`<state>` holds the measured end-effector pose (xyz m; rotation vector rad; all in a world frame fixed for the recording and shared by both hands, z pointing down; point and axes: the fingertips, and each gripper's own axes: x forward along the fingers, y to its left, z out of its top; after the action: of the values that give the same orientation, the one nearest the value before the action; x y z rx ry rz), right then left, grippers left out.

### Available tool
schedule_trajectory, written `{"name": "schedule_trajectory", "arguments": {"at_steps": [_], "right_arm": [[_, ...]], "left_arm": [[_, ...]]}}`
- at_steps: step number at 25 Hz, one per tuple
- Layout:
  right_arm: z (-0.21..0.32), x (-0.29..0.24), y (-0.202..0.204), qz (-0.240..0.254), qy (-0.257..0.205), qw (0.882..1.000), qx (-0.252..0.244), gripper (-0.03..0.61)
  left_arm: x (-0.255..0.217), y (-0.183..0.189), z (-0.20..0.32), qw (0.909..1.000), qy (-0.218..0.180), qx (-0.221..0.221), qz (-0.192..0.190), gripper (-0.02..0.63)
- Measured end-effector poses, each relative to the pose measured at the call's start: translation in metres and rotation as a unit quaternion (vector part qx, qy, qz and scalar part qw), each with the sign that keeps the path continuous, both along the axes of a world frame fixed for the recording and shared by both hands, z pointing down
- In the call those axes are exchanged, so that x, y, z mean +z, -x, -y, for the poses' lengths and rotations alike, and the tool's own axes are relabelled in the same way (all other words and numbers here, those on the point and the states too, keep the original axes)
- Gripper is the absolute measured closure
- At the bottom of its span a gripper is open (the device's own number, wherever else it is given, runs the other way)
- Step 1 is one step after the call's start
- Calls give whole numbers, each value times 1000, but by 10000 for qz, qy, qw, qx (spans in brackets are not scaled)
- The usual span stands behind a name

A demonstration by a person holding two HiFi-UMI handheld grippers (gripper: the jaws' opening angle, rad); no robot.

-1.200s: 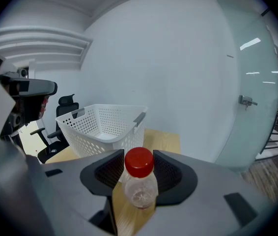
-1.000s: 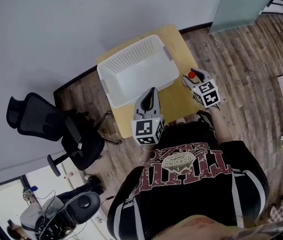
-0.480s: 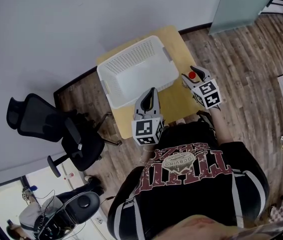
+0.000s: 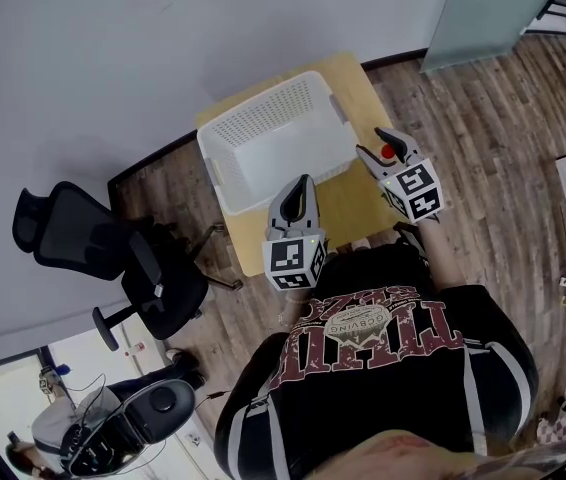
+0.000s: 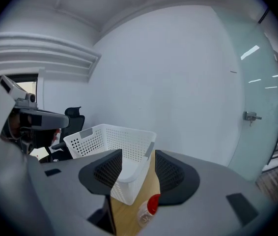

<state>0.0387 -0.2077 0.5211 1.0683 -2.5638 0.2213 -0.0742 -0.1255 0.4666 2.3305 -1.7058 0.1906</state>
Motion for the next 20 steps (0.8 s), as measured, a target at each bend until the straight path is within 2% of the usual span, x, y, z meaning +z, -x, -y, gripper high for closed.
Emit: {"name": "schedule_trajectory", "arguments": {"at_steps": [20], "right_arm": [[-37, -36, 44, 245, -377, 9962, -745, 388]], "left_arm": [[-8, 5, -17, 9996, -123, -217, 130, 586]]}}
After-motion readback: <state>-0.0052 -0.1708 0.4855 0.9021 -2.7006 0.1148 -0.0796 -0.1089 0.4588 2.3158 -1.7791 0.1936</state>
